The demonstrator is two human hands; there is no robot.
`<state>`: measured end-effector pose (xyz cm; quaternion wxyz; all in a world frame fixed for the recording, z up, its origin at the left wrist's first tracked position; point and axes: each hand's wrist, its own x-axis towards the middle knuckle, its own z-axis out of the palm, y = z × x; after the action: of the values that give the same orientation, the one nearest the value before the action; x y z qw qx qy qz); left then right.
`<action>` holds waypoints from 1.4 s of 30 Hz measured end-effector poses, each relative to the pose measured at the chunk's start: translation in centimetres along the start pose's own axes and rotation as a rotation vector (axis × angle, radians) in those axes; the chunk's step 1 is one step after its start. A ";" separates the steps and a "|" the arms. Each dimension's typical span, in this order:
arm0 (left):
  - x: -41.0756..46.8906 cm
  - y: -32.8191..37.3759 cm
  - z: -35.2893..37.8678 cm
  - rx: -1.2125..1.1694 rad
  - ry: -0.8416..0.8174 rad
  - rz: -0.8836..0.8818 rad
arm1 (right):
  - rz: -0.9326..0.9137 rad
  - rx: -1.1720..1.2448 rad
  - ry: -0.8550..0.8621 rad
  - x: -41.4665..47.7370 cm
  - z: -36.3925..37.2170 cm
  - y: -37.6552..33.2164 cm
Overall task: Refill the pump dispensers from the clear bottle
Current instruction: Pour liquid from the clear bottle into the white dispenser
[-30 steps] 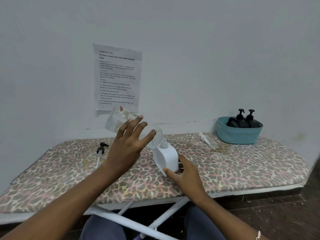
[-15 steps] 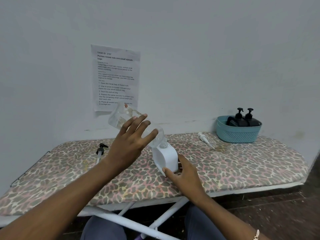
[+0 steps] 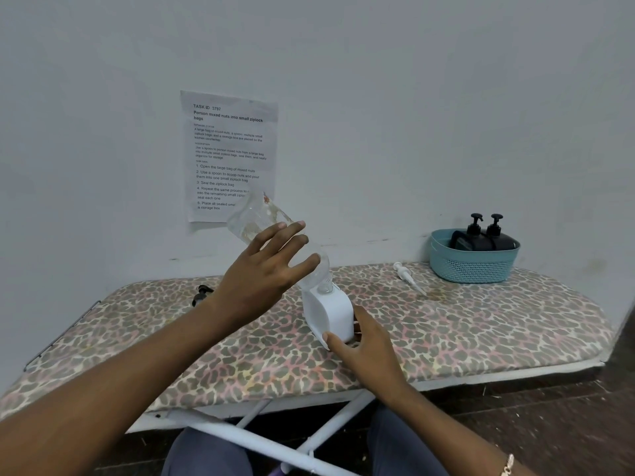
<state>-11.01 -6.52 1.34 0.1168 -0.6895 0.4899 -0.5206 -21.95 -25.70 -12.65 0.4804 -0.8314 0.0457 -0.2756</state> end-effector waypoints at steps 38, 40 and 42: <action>5.0 -2.3 -0.9 0.015 -0.055 0.392 | -0.010 -0.009 -0.001 0.1 -0.1 0.0; 5.1 -2.3 -0.9 0.008 -0.061 0.406 | -0.012 -0.012 0.002 0.1 -0.1 0.0; 5.3 -2.3 -0.9 0.002 -0.065 0.416 | -0.013 -0.016 0.002 0.2 -0.1 0.0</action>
<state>-10.64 -9.24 6.46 0.2384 -0.5896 0.6171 -0.4633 -21.86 -25.84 -12.57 0.4719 -0.8351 0.0431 -0.2793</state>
